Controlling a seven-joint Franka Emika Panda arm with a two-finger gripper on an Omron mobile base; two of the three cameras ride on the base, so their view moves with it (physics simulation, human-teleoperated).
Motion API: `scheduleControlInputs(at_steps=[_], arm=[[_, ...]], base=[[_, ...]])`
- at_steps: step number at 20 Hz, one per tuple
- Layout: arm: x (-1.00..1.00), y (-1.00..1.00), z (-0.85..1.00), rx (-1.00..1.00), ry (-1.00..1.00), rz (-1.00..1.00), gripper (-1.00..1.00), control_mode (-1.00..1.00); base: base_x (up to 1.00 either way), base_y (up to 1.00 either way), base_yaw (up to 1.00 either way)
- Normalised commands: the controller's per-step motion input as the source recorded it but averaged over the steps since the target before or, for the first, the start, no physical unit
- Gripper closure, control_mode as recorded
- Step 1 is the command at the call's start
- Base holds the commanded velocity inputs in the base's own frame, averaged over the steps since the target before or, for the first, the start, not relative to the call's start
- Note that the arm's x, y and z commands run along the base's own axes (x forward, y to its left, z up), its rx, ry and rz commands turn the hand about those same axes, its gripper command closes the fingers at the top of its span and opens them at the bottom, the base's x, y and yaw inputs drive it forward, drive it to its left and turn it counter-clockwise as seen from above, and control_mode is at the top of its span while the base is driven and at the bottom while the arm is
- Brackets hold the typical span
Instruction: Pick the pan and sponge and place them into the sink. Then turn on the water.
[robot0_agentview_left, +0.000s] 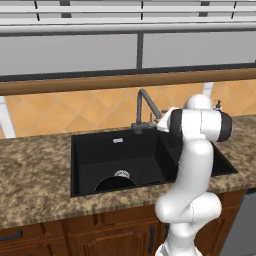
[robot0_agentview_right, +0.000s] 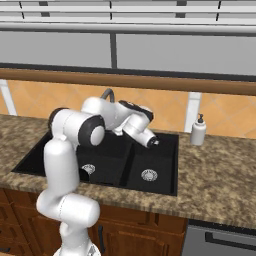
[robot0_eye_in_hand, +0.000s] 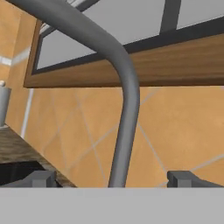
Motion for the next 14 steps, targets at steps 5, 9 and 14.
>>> scheduleControlInputs(at_steps=[5, 9, 14], arm=[[0.49, 0.0, -0.19, -0.04, 0.0, -0.04, -1.0, -1.0], [0.39, 0.0, -0.18, -0.02, 0.0, -0.02, -1.0, -1.0], [0.28, -0.01, -0.18, 0.0, 0.0, -0.02, -1.0, -1.0]], base=[[0.0, 0.0, 0.0], [0.0, 0.0, 0.0], [0.0, 0.0, 0.0]])
